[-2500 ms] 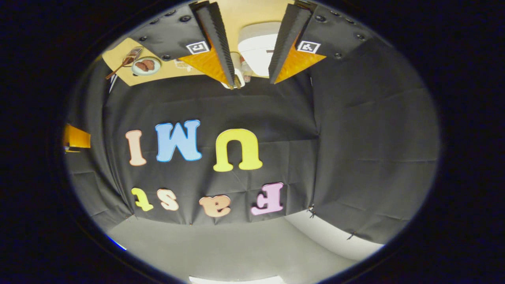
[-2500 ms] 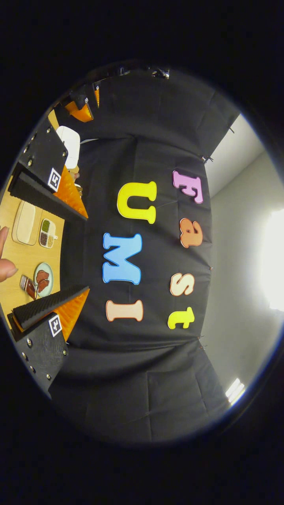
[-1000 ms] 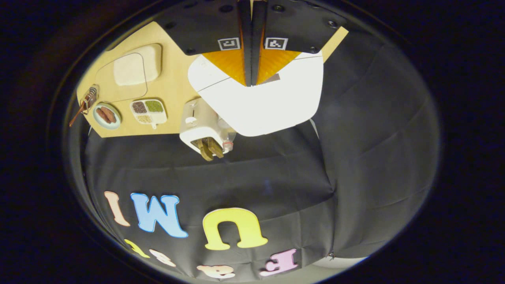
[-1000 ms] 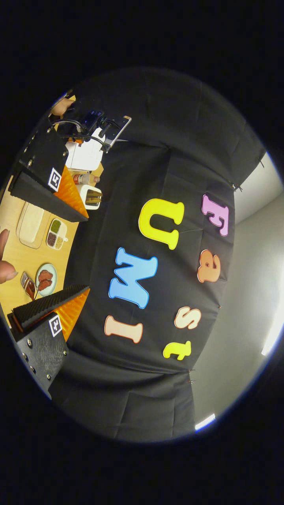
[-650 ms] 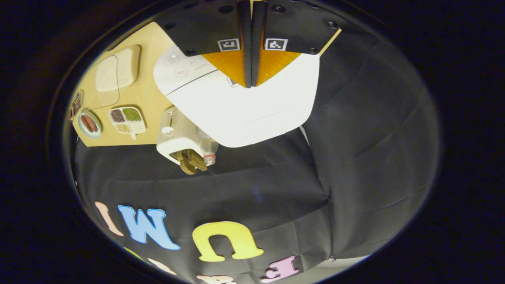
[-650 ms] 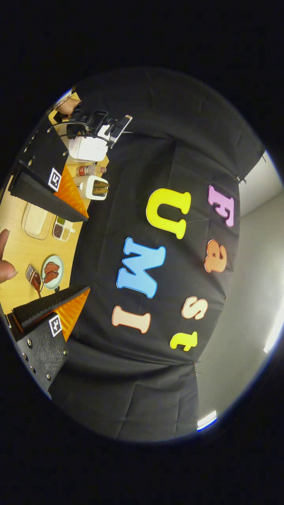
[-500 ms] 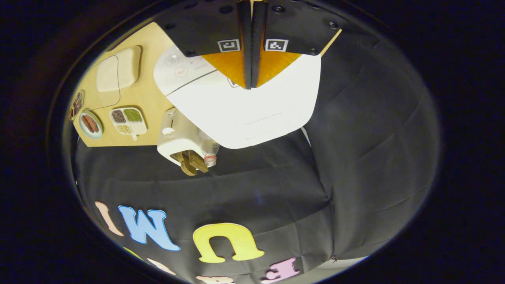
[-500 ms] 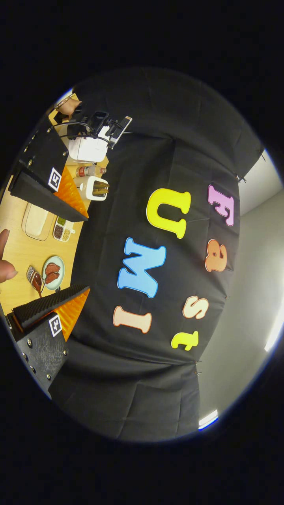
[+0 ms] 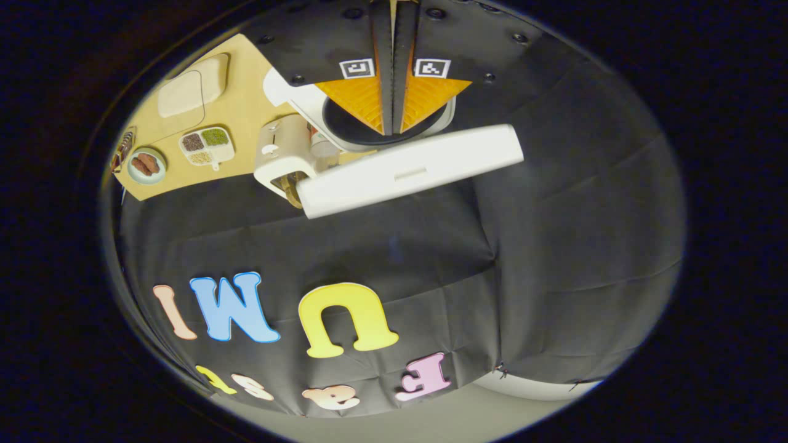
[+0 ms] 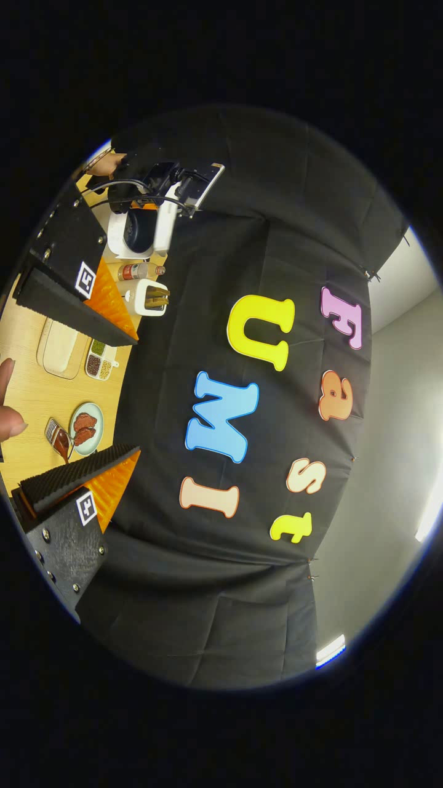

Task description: Close the left gripper, press the button to open the rice cooker; take a wooden spoon from the chopstick holder with the right hand, scoop a spoonful of rice and pour it into the rice cooker, then put the wooden spoon back into the chopstick holder.

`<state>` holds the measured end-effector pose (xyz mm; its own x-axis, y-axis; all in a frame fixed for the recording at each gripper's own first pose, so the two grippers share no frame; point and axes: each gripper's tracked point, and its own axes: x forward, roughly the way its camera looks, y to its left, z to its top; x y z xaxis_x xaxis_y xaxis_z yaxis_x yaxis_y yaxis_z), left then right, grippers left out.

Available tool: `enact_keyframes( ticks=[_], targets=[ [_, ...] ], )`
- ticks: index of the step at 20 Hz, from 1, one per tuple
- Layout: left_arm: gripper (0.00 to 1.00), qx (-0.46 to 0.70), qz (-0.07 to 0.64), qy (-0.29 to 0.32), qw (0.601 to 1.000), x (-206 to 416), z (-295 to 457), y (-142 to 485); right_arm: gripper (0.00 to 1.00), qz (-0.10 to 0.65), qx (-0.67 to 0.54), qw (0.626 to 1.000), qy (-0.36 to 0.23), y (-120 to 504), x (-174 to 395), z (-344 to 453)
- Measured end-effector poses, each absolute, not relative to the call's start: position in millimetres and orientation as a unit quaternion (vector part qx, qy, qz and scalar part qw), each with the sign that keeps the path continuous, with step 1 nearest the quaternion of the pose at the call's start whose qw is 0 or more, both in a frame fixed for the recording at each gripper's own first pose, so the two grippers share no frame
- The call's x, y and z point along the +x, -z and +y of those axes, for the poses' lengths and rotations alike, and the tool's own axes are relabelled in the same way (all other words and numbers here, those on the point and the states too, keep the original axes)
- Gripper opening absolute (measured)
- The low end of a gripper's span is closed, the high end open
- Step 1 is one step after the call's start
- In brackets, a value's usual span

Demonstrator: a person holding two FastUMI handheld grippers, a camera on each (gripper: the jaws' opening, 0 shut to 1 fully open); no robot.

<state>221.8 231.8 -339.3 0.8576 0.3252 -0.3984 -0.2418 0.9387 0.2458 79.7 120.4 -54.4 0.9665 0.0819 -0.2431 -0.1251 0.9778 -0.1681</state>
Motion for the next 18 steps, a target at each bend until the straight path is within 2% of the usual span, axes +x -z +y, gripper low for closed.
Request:
enact_keyframes(
  ticks=[6,7,9,10,11,13,16,17,18],
  targets=[
    [0.1,0.082,0.272,-0.12,0.951,187.5,215.4,379.0,0.97,0.122,-0.083,0.988,-0.039,55.7,69.2,107.0],
    [0.05,0.079,0.275,-0.119,0.951,180.6,216.7,382.4,0.97,0.125,-0.075,0.989,-0.038,57.3,67.4,105.8],
    [0.17,0.073,0.291,-0.119,0.946,167.5,217.2,395.2,0.97,0.128,-0.062,0.989,-0.032,56.7,65.6,100.0],
    [0.17,0.071,0.305,-0.12,0.942,161.3,218.2,403.2,0.97,0.129,-0.059,0.989,-0.03,56.2,64.0,97.5],
    [0.12,0.07,0.315,-0.126,0.938,153.9,221.9,408.6,0.97,0.128,-0.057,0.99,-0.028,56.6,62.8,94.7],
    [0.12,0.066,0.308,-0.137,0.939,145.4,226.9,400.0,0.97,0.124,-0.058,0.99,-0.02,56.4,63.4,83.2],
    [0.19,0.05,0.298,-0.136,0.943,134.2,219.4,384.6,0.97,0.133,-0.047,0.99,-0.01,68.4,70.6,62.8],
    [0.19,0.047,0.296,-0.138,0.944,130.4,217.1,380.3,0.97,0.142,-0.036,0.989,-0.008,76.7,75.4,54.6],
    [0.15,0.043,0.292,-0.141,0.945,127.7,213.9,375.0,0.97,0.151,-0.024,0.988,-0.005,85.5,82.5,45.2]
  ],
)
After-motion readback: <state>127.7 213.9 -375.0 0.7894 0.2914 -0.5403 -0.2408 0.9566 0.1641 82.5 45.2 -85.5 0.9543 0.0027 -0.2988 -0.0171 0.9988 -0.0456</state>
